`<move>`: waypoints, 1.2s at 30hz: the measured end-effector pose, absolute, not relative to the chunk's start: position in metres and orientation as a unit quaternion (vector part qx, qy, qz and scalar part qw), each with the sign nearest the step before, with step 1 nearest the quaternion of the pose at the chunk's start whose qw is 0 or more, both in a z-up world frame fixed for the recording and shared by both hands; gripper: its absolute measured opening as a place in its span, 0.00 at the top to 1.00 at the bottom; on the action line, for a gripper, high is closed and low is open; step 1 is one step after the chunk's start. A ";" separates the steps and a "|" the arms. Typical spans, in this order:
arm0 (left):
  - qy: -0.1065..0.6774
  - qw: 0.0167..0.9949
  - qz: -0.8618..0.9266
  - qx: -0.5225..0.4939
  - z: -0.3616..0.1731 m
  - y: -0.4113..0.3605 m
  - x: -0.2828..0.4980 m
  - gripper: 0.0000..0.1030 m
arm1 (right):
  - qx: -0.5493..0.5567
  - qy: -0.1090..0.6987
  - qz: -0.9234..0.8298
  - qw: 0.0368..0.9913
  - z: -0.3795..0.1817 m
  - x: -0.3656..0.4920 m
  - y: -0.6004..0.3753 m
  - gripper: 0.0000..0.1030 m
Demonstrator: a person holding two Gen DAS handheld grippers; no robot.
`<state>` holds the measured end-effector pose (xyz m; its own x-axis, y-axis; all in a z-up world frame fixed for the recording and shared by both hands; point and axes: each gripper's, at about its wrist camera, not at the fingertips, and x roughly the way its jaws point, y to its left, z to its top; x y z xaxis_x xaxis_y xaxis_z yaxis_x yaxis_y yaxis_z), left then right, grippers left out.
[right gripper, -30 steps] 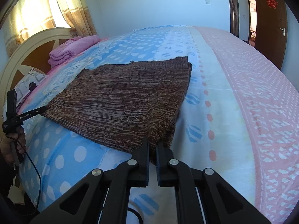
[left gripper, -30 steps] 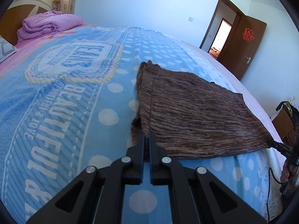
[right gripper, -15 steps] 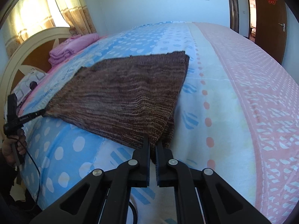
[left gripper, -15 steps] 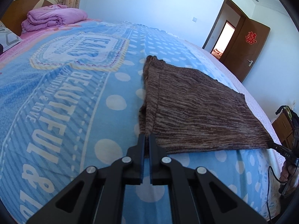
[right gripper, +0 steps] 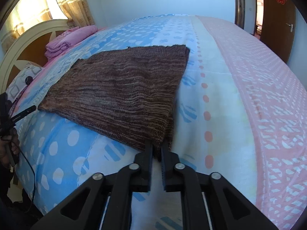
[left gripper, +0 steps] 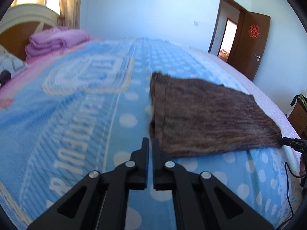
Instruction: Fold small clothes
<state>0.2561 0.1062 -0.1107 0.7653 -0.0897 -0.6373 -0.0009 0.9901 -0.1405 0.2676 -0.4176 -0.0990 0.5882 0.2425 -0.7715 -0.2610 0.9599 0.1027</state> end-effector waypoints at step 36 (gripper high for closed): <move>0.383 0.923 -0.034 -0.036 -0.118 0.077 0.271 0.22 | -0.100 0.399 0.281 0.867 -0.101 0.300 -0.208 0.56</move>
